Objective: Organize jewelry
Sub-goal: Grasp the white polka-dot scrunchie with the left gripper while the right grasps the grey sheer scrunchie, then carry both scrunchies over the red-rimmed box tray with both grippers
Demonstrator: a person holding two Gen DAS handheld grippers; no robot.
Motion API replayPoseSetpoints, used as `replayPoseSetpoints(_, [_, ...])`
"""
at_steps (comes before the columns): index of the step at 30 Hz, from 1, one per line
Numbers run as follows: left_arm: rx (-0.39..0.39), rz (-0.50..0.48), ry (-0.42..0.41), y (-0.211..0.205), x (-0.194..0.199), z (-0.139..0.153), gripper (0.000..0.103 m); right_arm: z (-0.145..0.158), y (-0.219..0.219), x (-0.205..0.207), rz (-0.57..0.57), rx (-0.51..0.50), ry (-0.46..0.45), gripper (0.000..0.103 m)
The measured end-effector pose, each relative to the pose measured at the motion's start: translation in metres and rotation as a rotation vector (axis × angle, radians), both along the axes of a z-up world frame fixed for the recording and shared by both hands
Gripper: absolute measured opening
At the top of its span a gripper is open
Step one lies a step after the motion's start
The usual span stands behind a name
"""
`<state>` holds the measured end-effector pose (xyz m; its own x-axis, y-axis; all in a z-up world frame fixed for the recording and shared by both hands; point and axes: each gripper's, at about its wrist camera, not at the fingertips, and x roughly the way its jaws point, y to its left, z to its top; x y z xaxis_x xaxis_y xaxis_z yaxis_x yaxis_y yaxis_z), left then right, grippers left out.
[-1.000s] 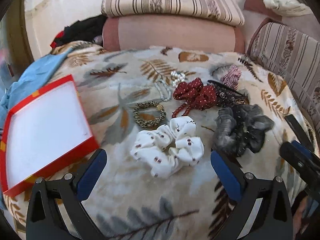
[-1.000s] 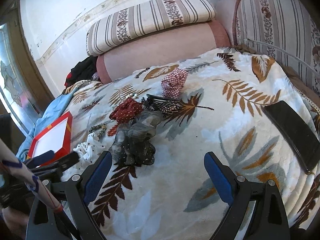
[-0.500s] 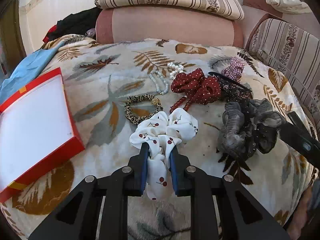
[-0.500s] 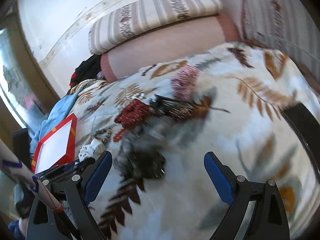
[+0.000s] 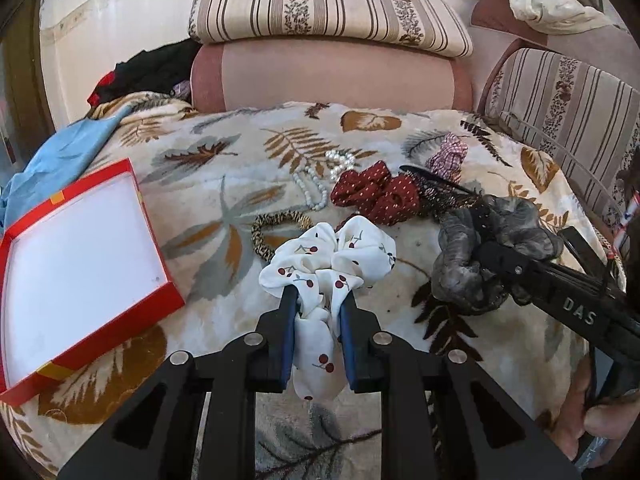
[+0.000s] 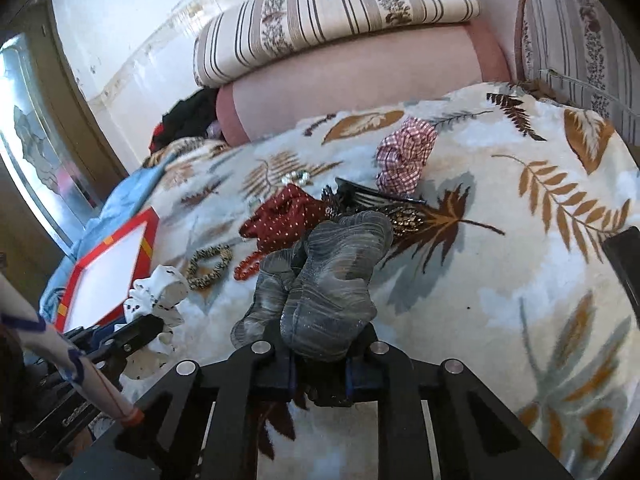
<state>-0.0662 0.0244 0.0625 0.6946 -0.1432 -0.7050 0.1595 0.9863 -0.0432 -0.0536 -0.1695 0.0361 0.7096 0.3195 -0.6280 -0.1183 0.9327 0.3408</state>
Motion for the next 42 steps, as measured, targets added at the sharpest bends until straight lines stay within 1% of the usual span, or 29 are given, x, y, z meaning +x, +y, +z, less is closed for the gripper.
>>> replayPoseSetpoints(5, [0.006,0.003,-0.025,0.0,-0.007,0.009,0.019,0.01,-0.005,-0.011,0.008,0.035,-0.039,0.017])
replayPoseSetpoints(9, [0.009,0.02,-0.041,0.003,-0.012,0.017,0.019,0.015,0.001,-0.017,0.025,0.031,-0.066,0.017])
replayPoseSetpoints(18, [-0.009,0.083,-0.083,0.021,-0.019,0.037,0.019,0.028,0.018,-0.033,0.076,0.031,-0.087,0.017])
replayPoseSetpoints(25, [-0.011,0.136,-0.122,0.041,-0.025,0.049,0.019,0.038,0.03,-0.036,0.111,0.056,-0.069,0.017])
replayPoseSetpoints(33, [-0.053,0.218,-0.128,0.08,-0.023,0.054,0.019,0.057,0.068,-0.034,0.199,0.029,-0.08,0.017])
replayPoseSetpoints(38, [-0.085,0.279,-0.125,0.113,-0.022,0.054,0.019,0.067,0.098,-0.025,0.257,0.014,-0.077,0.017])
replayPoseSetpoints(42, [-0.114,0.336,-0.121,0.146,-0.019,0.054,0.019,0.076,0.125,-0.013,0.307,0.021,-0.071,0.017])
